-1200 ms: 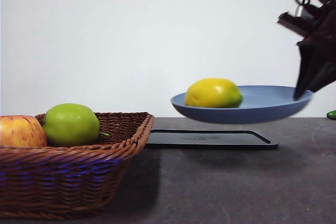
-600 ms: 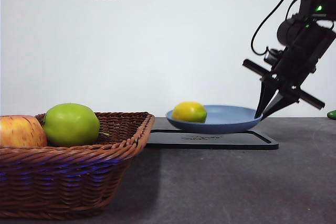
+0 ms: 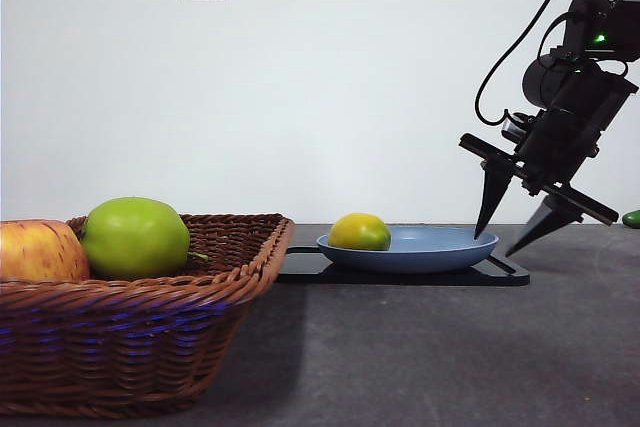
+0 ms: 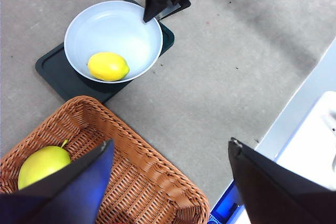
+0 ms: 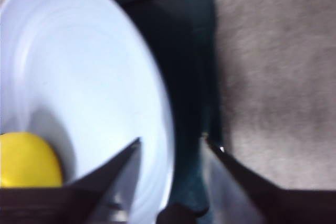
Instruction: Take the lemon from the basket,put the lemon in the plate,hand out the plate
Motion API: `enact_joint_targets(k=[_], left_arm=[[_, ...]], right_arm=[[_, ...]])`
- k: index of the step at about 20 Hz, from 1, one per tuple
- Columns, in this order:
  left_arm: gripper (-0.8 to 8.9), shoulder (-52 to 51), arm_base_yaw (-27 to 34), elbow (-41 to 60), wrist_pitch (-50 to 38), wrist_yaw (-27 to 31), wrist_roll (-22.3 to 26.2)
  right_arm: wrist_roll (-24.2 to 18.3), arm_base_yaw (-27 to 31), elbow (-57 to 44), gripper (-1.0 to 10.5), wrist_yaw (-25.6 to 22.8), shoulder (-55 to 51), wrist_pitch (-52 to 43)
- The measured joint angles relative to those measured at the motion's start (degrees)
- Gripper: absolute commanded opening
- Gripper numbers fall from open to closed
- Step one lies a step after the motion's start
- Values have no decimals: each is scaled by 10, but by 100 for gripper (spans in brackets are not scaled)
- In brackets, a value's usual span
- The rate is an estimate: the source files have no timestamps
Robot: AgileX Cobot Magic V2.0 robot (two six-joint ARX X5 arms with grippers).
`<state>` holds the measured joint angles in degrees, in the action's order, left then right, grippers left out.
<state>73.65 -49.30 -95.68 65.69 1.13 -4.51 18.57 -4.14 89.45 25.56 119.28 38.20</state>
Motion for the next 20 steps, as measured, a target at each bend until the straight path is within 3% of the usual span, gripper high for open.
enact_joint_targets(k=[5,8,10,13,15,20], left_arm=[[375,0,0,0,-31,17,6],[358,7,0,0,-92,59,21],[252,27,2,0,-115,62,37],[64,74,12,0,-116,62,69],[6,102,23,0,-112,62,88],[6,114,83,0,-93,62,105]], right_arm=[[-35,11,0,236,-1,-19,76],[-85,12,1,102,-1,-95,151],[-121,-2,1,23,-1,-154,199],[-158,-40,1,5,-8,-222,243],[-169,-76,1,5,-44,-274,252],[-171,-188,-13,5,-212,-402,240]])
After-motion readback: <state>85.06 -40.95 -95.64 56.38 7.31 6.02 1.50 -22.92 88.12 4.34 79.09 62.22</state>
